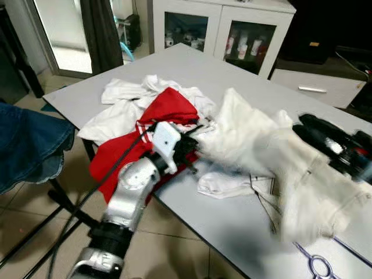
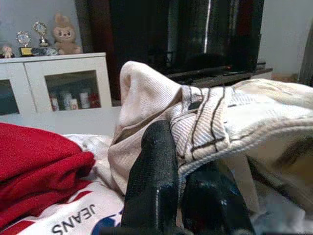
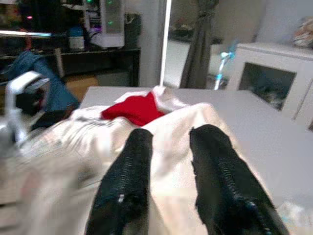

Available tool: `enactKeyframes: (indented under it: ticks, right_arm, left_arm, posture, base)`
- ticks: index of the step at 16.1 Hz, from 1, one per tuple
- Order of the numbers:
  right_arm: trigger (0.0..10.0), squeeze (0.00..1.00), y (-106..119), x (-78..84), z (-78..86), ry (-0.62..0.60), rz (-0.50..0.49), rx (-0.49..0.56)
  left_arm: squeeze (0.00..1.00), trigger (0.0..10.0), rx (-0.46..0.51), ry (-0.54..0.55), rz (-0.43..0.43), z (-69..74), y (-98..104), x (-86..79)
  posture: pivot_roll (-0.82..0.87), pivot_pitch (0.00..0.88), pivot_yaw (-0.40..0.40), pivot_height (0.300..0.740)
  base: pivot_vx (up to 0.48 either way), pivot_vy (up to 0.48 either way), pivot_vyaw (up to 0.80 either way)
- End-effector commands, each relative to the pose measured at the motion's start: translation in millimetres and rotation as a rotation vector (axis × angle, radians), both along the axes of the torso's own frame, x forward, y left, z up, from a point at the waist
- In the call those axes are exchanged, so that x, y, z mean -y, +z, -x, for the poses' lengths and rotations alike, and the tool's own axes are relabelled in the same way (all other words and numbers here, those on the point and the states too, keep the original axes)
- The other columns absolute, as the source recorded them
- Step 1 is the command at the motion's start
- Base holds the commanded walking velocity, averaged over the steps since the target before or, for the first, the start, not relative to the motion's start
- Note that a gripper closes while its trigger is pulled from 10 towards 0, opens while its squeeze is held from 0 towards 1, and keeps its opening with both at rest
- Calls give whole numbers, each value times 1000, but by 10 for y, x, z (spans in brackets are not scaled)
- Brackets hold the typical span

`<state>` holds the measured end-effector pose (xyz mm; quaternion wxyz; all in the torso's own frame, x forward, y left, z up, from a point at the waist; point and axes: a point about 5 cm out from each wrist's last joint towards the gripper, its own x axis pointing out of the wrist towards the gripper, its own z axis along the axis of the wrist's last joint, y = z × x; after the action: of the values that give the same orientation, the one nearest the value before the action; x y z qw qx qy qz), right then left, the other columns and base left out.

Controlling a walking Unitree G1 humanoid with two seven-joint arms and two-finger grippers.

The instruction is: Hang hanger

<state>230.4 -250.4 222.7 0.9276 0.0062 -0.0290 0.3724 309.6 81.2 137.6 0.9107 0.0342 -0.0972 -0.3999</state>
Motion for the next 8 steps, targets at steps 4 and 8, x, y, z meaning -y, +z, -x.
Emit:
enactKeyframes:
  ticks: [4, 8]
  right_arm:
    - [10000, 59, 45, 47, 57, 3, 26, 6]
    - [10000, 0, 127, 117, 172, 5, 88, -6]
  left_arm:
    - [0, 0, 19, -19, 9, -2, 57, 80]
    - [0, 0, 17, -24, 5, 5, 46, 82]
  posture:
    - [-79, 0, -25, 740]
    - [-93, 0, -18, 740]
  base:
    - [0, 0, 0]
    - [0, 0, 0]
